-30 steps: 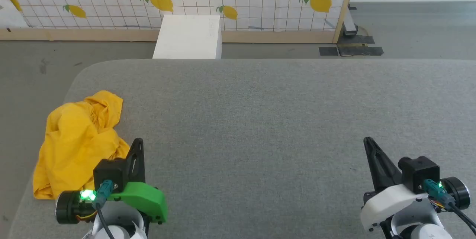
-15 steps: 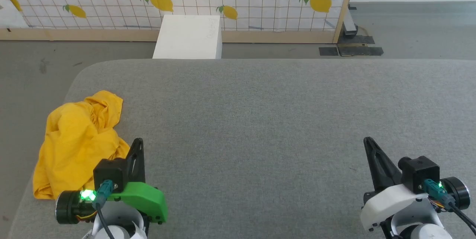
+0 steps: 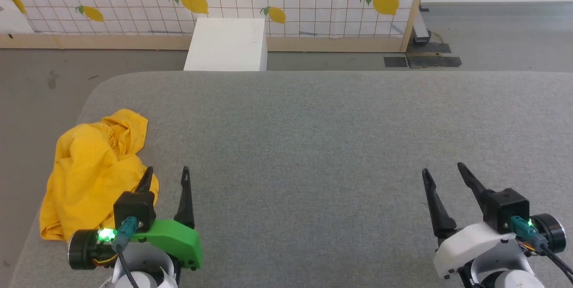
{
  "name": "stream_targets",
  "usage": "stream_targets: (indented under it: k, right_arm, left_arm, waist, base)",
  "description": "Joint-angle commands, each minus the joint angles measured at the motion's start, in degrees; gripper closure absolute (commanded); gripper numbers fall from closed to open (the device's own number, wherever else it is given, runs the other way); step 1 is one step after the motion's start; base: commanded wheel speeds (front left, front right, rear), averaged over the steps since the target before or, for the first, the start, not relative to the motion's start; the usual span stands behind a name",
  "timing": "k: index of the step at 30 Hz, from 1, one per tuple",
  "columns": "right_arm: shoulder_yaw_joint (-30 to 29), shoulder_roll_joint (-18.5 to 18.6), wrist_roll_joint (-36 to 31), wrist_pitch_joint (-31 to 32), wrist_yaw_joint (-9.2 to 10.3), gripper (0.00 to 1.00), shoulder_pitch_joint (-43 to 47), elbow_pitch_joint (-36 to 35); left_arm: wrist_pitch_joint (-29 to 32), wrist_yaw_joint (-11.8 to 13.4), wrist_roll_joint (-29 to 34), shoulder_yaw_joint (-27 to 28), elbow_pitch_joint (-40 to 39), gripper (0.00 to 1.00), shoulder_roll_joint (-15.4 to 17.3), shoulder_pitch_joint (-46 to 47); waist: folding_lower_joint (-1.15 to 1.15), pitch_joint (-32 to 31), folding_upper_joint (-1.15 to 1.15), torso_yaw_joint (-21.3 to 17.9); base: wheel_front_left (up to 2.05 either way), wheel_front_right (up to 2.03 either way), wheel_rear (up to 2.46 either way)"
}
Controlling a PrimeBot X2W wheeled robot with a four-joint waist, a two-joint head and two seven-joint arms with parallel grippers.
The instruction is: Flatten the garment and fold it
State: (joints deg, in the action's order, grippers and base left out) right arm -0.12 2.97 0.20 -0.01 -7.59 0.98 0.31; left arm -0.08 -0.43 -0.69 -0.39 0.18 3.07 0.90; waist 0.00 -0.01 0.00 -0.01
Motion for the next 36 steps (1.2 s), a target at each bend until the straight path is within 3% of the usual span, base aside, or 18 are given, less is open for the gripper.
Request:
stream_targets:
  k: [1, 16, 36]
  right_arm:
    - [-0.08, 0.00, 0.16, -0.10, 0.00, 0.00, -0.08, 0.11]
    - [-0.89, -0.01, 0.62, -1.07, 0.01, 0.00, -0.43, 0.83]
    - [-1.20, -0.03, 2.01, -2.76, 0.03, 0.00, -1.01, 2.77]
  left_arm:
    - [-0.21, 0.15, -0.15, -0.14, 0.24, 0.00, 0.00, 0.08]
    - [-1.92, 1.15, -1.33, -1.37, 2.55, 0.00, 0.07, 1.19]
    - [-3.96, 3.08, -3.29, -2.12, 4.52, 0.00, 1.40, 1.49]
  waist:
    - [0.00, -0.03, 0.00, -0.01]
    - [0.00, -0.26, 0.00, 1.96]
    - [0.00, -1.12, 0.00, 10.51]
  base:
    - [0.00, 0.00, 0.00]
    - [0.00, 0.00, 0.00]
    - [0.00, 0.00, 0.00]
